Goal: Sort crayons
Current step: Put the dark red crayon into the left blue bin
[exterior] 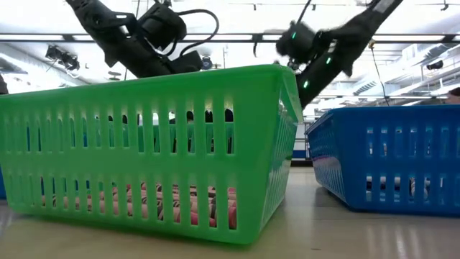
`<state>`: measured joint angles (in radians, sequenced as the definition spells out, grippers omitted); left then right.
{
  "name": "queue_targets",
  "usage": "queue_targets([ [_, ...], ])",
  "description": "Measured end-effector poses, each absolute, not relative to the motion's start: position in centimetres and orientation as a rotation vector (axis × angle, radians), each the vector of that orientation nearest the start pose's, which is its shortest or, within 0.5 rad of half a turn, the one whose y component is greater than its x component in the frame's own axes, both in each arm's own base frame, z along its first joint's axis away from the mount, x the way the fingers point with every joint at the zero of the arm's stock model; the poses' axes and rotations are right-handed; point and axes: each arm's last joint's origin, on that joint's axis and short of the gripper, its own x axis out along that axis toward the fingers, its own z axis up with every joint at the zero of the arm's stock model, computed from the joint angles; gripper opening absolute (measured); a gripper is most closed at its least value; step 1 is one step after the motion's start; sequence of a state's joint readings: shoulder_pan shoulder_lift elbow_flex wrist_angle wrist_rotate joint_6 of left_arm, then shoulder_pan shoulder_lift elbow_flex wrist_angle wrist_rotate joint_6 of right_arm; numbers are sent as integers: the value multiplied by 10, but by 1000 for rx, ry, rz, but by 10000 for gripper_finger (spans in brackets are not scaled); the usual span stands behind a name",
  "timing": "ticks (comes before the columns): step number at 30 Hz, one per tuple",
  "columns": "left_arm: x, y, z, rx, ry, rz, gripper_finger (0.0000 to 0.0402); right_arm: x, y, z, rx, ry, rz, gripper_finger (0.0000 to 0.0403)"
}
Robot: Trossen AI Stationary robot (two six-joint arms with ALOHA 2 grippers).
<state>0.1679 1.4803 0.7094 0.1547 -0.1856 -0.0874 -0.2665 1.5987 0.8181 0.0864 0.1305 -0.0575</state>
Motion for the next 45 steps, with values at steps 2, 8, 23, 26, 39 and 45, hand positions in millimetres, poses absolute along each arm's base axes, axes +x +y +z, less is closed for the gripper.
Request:
queue_targets([
  [2, 287, 57, 184, -53, 594, 371, 143, 308, -101, 163, 11, 737, -370, 75],
  [8, 284, 58, 179, 31, 541, 341, 143, 326, -147, 150, 101, 788, -409, 71],
  [23, 267, 57, 160, -34, 440, 330, 143, 380, -237, 173, 220, 971, -579, 71],
  [26, 268, 52, 159, -53, 436, 293, 143, 384, -249, 174, 250, 1015, -597, 71],
  [39, 271, 31, 160, -35, 433, 207, 143, 398, -274, 165, 248, 1160, -680, 71],
  [45, 271, 29, 159, -31, 439, 201, 143, 396, -279, 169, 265, 1142, -695, 71],
])
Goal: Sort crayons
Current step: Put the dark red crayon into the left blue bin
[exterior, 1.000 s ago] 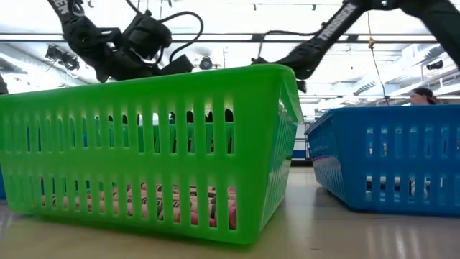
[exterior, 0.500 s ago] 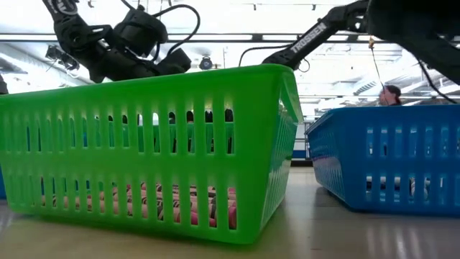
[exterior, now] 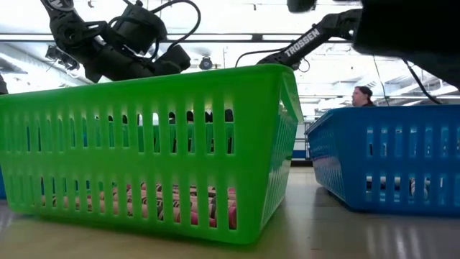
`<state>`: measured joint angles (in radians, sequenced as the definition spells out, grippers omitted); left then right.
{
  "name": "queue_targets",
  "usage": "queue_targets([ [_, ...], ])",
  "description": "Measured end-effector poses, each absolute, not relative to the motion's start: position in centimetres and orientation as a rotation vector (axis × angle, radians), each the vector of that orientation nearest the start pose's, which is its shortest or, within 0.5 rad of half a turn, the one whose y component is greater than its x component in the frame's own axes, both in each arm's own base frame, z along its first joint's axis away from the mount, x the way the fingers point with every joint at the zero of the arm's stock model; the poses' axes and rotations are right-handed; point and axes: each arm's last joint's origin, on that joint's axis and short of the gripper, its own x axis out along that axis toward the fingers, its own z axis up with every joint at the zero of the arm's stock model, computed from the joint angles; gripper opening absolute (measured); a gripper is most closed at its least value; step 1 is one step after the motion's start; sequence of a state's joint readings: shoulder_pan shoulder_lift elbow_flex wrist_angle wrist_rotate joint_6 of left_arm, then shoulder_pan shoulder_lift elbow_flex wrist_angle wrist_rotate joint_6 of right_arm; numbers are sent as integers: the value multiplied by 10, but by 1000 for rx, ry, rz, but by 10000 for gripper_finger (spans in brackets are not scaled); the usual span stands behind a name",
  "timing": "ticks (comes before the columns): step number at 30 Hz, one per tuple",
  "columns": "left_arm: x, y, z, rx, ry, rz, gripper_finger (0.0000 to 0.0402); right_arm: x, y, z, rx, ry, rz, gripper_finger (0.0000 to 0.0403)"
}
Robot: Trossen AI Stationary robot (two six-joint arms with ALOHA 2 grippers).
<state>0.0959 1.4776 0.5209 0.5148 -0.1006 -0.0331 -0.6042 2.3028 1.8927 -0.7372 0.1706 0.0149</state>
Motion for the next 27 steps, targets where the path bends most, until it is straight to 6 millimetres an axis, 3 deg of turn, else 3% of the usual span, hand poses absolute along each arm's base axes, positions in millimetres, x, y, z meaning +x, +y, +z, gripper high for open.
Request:
queue_targets([
  [27, 272, 29, 162, -21, 412, 200, 143, 384, -291, 160, 379, 1158, -687, 68],
])
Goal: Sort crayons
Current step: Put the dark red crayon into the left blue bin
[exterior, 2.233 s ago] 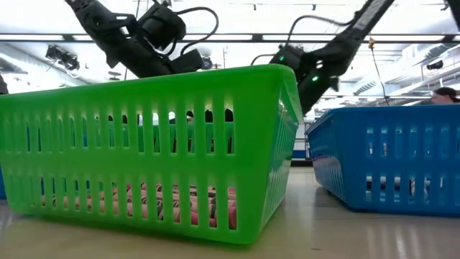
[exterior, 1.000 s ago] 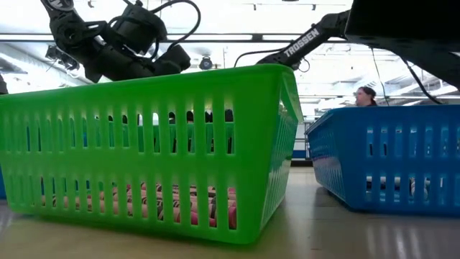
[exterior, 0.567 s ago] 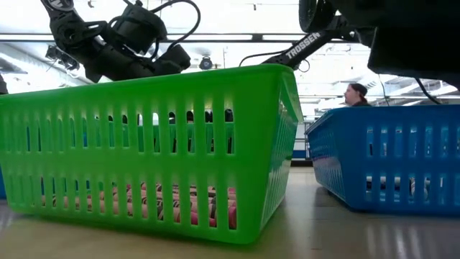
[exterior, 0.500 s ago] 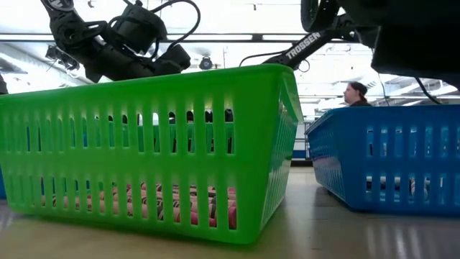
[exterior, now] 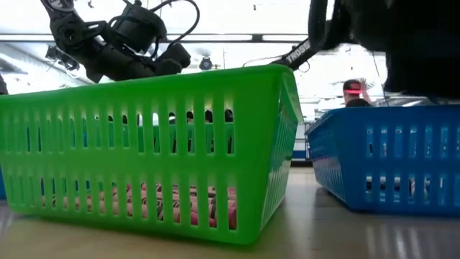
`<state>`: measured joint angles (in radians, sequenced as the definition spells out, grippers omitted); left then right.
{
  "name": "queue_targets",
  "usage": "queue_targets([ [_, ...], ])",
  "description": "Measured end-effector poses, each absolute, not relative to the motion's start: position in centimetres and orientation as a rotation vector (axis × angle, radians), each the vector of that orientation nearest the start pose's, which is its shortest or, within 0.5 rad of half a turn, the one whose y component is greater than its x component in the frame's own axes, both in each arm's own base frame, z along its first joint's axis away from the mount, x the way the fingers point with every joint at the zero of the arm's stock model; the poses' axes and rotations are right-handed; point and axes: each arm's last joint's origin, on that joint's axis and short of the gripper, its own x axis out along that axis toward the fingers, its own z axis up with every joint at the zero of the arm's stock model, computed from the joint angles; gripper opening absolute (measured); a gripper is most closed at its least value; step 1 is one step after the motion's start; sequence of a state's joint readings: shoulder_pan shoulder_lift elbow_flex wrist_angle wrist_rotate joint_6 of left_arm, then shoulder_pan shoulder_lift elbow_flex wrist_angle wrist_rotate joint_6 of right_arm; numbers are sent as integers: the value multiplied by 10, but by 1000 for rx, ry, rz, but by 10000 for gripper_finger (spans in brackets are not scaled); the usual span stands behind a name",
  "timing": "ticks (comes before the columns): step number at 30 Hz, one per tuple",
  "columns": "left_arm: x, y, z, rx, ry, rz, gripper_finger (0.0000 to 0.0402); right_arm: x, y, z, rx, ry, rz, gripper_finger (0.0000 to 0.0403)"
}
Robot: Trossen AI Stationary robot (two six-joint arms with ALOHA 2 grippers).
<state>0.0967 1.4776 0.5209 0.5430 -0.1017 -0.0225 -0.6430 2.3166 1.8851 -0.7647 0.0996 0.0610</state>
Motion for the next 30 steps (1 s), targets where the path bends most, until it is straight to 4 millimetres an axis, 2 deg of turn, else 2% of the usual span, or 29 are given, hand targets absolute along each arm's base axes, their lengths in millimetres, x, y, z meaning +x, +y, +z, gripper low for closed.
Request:
queue_targets([
  [3, 273, 29, 163, -14, 403, 199, 143, 384, -290, 150, 431, 1179, -643, 68],
  [6, 273, 29, 163, -13, 401, 199, 143, 381, -291, 150, 461, 1188, -623, 68],
  [13, 273, 30, 164, -11, 390, 201, 143, 390, -275, 150, 358, 1250, -621, 68],
  [24, 270, 30, 173, -14, 365, 201, 144, 381, -277, 150, 436, 1287, -541, 67],
  [30, 269, 30, 175, -11, 367, 201, 144, 380, -277, 150, 415, 1296, -520, 21],
])
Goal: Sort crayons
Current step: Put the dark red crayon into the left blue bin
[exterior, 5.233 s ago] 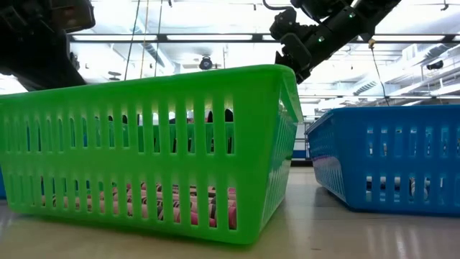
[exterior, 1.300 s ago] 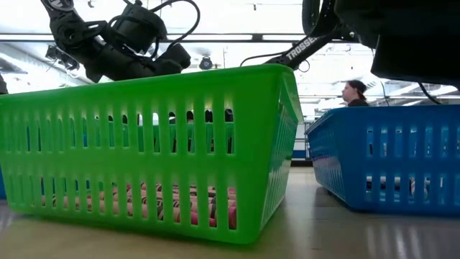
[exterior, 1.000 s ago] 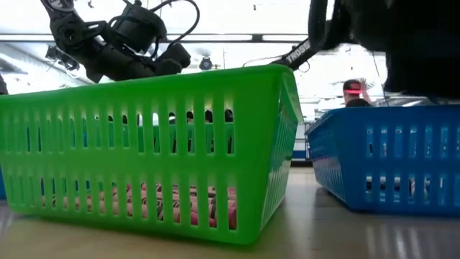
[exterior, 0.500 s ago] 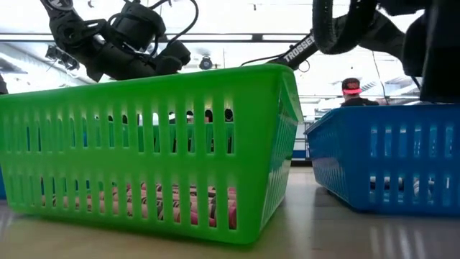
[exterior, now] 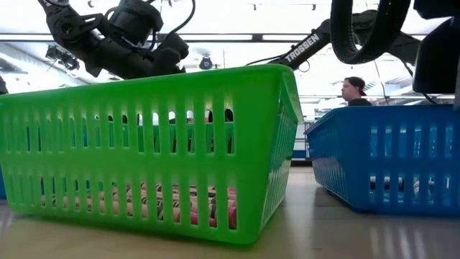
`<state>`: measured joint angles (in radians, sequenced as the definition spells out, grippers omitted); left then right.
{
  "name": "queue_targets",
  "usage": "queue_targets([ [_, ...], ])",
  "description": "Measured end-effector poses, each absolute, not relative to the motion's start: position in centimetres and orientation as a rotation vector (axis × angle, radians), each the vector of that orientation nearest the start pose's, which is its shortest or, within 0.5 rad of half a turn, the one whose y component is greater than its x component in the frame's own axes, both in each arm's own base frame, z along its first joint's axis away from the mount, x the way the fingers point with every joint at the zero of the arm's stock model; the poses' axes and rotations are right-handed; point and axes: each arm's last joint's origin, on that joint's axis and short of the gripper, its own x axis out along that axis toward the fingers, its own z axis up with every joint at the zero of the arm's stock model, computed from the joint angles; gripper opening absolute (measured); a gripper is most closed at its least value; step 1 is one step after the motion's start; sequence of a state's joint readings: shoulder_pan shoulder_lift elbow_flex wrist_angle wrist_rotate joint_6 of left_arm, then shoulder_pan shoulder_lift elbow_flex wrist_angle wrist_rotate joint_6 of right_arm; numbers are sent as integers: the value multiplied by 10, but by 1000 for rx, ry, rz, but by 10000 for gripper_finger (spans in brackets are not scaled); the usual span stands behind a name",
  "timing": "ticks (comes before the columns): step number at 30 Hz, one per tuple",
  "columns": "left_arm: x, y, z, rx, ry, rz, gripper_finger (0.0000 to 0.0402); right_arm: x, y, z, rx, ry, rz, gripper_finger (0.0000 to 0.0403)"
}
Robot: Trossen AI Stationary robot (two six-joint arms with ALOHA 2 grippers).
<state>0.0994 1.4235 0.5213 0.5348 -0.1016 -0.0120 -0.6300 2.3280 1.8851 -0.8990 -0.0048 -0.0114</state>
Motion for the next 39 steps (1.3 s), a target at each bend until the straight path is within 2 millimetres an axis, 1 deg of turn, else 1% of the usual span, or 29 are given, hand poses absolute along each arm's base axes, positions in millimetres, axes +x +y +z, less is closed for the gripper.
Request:
queue_targets([
  [2, 268, 30, 174, -12, 376, 201, 144, 380, -277, 151, 406, 1299, -511, 8],
  [15, 267, 30, 171, -24, 411, 204, 144, 382, -274, 150, 381, 1307, -505, 5],
  [19, 266, 30, 169, -21, 433, 214, 144, 382, -271, 154, 377, 1307, -496, 5],
  [21, 265, 30, 166, -24, 466, 219, 144, 383, -266, 159, 372, 1313, -477, 5],
  [25, 262, 29, 164, -24, 507, 218, 144, 385, -251, 179, 327, 1306, -433, 5],
  [28, 261, 29, 163, -24, 528, 219, 144, 390, -237, 188, 283, 1310, -403, 5],
  [32, 259, 33, 159, -30, 560, 253, 144, 398, -217, 205, 227, 1285, -361, 5],
  [37, 258, 32, 158, -61, 567, 260, 144, 403, -197, 209, 185, 1316, -332, 6],
  [39, 258, 32, 158, -68, 570, 261, 144, 404, -190, 207, 163, 1326, -309, 9],
])
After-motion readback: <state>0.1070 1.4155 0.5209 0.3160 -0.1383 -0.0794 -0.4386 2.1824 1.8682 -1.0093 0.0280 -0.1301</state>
